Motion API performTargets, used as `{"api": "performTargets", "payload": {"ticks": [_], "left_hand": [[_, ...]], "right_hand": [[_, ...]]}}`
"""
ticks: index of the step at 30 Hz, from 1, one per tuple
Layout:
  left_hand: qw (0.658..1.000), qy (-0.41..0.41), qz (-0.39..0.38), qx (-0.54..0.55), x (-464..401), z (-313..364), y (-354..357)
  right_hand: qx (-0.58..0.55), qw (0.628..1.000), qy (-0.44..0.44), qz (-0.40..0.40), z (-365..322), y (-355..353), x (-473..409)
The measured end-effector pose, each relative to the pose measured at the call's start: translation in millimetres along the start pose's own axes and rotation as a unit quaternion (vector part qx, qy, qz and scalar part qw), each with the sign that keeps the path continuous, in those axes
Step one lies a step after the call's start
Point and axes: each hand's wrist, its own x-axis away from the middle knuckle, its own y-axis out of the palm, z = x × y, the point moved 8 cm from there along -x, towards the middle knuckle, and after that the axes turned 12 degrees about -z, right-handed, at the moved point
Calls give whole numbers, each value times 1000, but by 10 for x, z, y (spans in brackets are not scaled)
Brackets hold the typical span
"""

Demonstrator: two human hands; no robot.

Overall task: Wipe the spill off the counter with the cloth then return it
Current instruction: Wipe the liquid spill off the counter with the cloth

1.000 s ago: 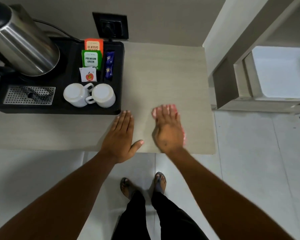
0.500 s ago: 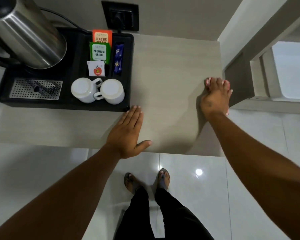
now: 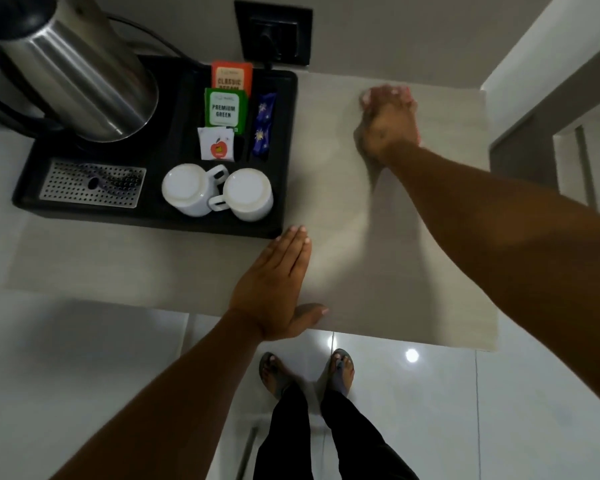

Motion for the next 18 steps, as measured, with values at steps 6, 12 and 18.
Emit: {"api": "performTargets", "payload": {"ticks": [6,12,18], "left_hand": [[1000,-6,-11,-6,11,11,-21],[1000,-19,-13,-7,-3,-10,27],[1000,-11,-19,6,9,5,1]], "right_hand": [[32,982,-183,-40,-625,579,991],[74,977,-188,-73,465,929,2550],[15,1000,13,17,1003,210,1669]]}}
